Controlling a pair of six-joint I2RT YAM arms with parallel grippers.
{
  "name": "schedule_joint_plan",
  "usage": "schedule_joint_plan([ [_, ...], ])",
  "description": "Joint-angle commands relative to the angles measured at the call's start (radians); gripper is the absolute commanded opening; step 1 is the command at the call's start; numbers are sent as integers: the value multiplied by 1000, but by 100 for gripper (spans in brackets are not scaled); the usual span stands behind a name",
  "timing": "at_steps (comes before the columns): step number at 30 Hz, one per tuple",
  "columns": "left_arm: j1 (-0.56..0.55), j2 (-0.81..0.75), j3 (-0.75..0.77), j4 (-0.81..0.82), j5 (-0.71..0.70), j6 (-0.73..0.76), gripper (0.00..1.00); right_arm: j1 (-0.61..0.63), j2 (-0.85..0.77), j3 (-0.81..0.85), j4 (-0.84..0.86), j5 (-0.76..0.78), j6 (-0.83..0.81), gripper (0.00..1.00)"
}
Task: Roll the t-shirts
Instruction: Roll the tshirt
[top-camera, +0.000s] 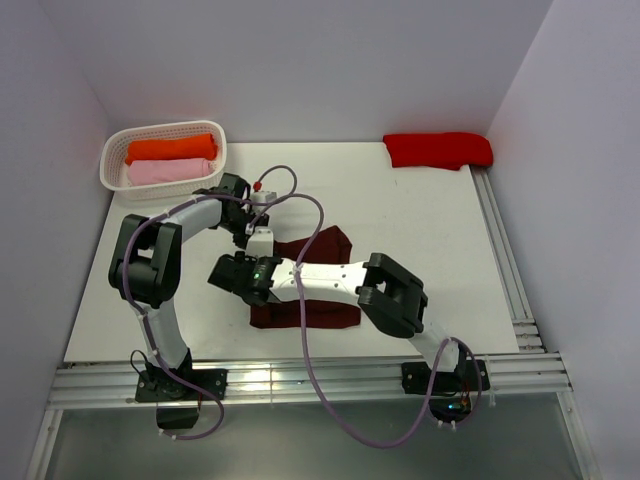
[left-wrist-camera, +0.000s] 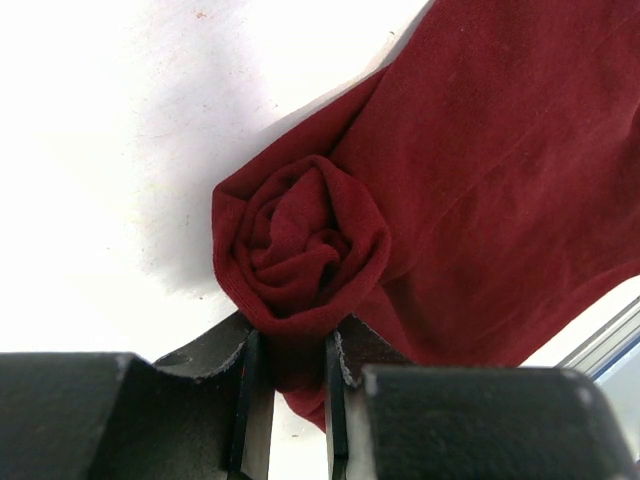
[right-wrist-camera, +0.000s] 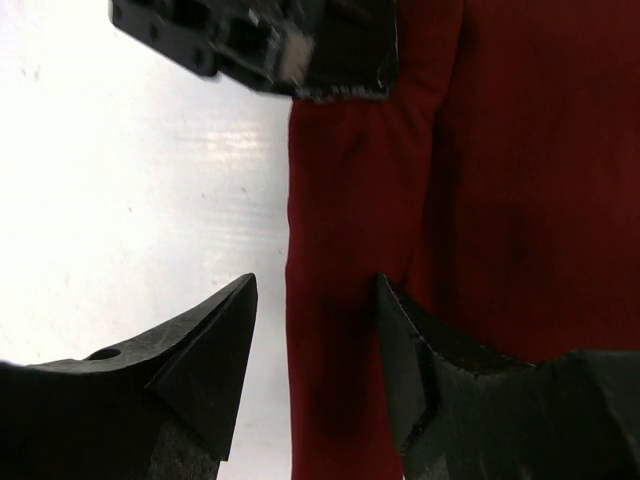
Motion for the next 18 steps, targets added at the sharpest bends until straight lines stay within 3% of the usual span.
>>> schedule_joint_plan([
  [1, -9, 11, 29, 29, -51, 5, 13, -4, 4, 75, -12, 92, -28, 58],
  [18, -22, 23, 33, 26, -55, 6, 15, -10, 82, 127, -6, 62, -60, 58],
])
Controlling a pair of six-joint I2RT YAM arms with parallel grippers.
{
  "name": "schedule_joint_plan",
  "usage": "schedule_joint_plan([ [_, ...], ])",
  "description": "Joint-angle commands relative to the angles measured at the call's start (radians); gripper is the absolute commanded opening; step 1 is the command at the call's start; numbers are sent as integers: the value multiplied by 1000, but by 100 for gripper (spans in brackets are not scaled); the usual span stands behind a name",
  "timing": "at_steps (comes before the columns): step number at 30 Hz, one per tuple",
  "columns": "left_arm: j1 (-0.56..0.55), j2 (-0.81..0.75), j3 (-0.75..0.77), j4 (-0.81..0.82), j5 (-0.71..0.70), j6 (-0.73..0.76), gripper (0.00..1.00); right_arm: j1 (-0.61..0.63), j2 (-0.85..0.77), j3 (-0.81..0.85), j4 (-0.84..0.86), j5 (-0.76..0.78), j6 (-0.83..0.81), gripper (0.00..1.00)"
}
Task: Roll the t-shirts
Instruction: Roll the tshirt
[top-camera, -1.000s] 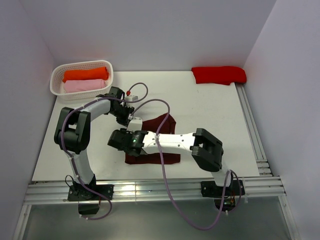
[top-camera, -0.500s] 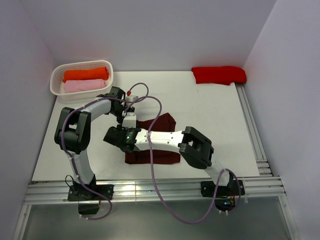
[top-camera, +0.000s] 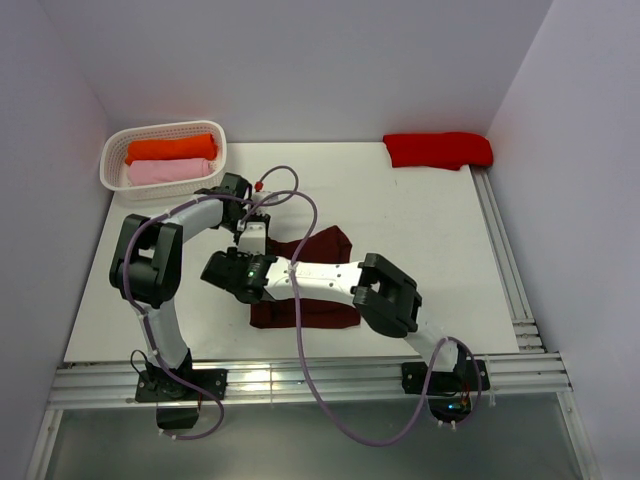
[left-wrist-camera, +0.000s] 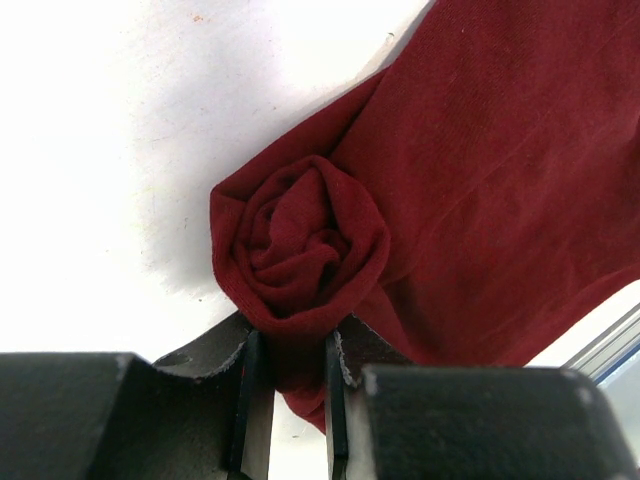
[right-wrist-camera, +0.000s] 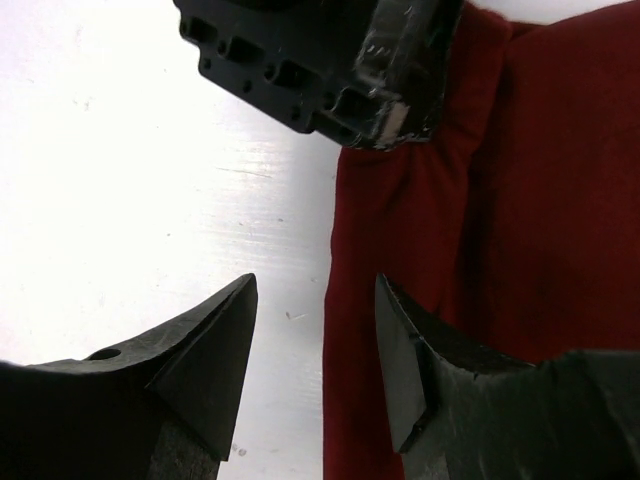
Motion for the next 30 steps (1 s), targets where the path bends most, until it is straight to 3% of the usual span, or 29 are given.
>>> schedule_joint_plan([
  [1, -11, 22, 27, 27, -40, 6, 15, -9, 55, 50, -33, 13, 6, 58],
  [10, -15, 25, 30, 29, -36, 8, 18, -9, 87, 18, -136, -15, 89, 57],
  [18, -17, 29, 32, 32, -35, 11, 36, -10, 124, 18, -234, -49, 132, 57],
  [30, -17, 39, 49, 26, -26, 14, 50, -10, 200, 96, -377, -61, 150, 57],
])
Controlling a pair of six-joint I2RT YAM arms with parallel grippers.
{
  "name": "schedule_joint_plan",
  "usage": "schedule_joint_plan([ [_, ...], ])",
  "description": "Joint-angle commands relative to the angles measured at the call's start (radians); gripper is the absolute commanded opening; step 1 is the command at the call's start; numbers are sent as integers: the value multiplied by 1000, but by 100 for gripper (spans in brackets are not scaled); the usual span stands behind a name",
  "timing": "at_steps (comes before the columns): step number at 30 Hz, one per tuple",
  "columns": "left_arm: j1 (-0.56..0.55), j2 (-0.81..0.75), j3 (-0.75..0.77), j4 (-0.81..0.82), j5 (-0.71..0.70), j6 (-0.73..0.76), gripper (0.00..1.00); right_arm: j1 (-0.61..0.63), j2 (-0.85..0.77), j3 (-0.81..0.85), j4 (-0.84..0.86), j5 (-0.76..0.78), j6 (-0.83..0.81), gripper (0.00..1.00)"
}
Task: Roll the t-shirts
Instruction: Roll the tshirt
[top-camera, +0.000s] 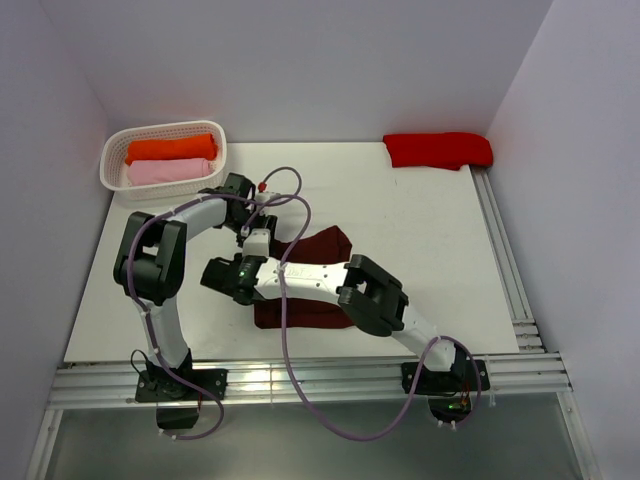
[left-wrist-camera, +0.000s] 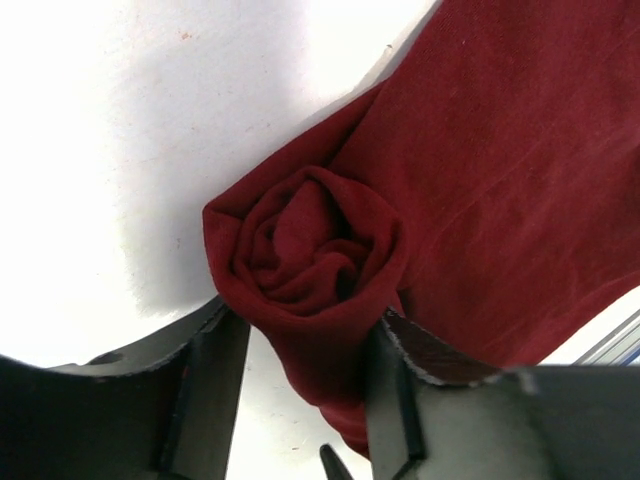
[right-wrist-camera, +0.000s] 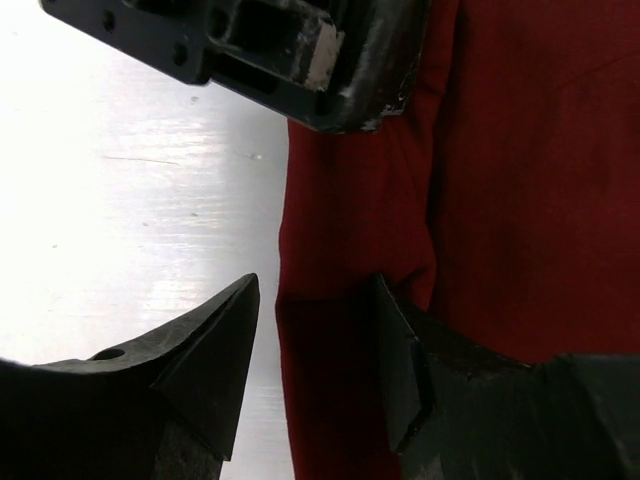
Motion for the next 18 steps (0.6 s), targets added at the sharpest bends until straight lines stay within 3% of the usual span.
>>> schedule_joint_plan([
  [1, -7, 5, 33, 23, -19, 16, 52, -3, 85, -11, -177, -56, 36, 56],
  [8, -4, -16, 66, 7, 26, 21, 63, -3, 64, -56, -145, -63, 41, 46],
  [12, 11, -25, 110, -23, 77, 17, 64, -8, 24, -134, -79, -71, 38, 28],
  [18, 74, -63, 151, -41, 175, 3, 67, -22, -141, -398, 269, -160, 1, 17],
])
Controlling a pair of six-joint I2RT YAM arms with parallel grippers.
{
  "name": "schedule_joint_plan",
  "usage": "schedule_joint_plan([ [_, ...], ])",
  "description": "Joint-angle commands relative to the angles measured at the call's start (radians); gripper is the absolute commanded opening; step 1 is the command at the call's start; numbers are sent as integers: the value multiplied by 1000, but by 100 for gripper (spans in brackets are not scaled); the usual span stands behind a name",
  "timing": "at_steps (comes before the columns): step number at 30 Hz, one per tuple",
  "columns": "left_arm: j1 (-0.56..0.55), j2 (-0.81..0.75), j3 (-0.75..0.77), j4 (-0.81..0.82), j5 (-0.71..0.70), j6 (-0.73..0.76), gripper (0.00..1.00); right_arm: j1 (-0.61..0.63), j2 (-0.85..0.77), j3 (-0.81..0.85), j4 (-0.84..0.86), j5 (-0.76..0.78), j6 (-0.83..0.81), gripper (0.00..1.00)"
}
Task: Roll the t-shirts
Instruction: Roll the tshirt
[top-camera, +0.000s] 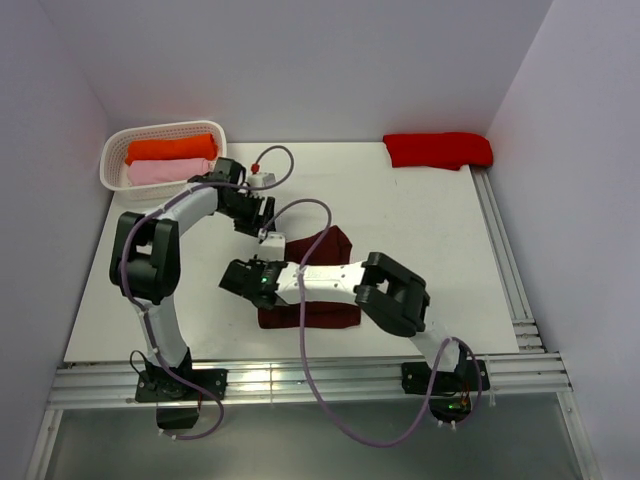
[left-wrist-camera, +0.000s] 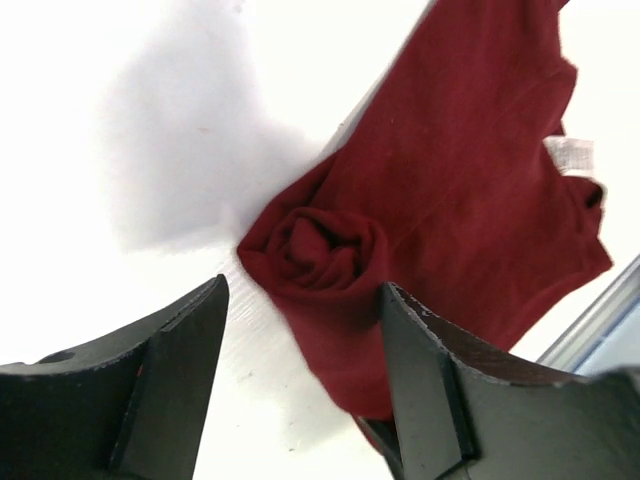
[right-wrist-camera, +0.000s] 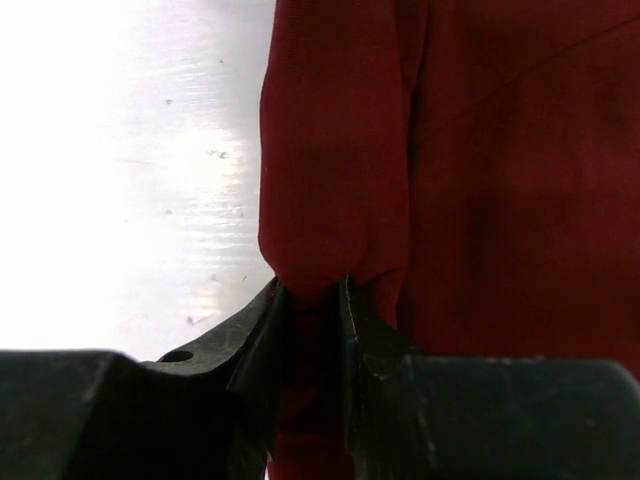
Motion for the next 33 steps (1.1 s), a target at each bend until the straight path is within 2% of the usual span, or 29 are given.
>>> schedule_joint_plan([
  [1, 54, -70, 45, -18, 94, -1, 68, -22, -53, -215, 237, -211, -8, 16],
  [3, 73, -93, 39, -17, 108, -2, 69, -33, -133, -354, 388, -263, -21, 15],
  [4, 82, -101, 34, -15, 128, -4, 69, -45, -154, -396, 530, -289, -21, 15],
  [6, 108, -115, 22, -18, 146, 4, 69, -58, -205, -512, 658, -376, -19, 15],
  [7, 119, -118, 18, -18, 151, 11, 69, -73, -219, -549, 817, -399, -12, 15],
  [9, 129, -125, -4, -18, 168, 25, 69, -84, -239, -638, 1016, -479, 5, 15],
  [15, 146, -127, -68, -6, 188, 54, 69, -113, -218, -710, 1284, -599, 51, 14],
  [20, 148, -125, -120, 15, 120, 62, 69, -133, -202, -752, 1309, -598, 120, 14],
  [27, 149, -168, -194, 89, 4, 53, 70, -147, -211, -795, 1254, -555, 203, 13],
  [33, 149, -216, -211, 110, 14, 42, 75, -153, -196, -792, 1237, -556, 243, 12],
])
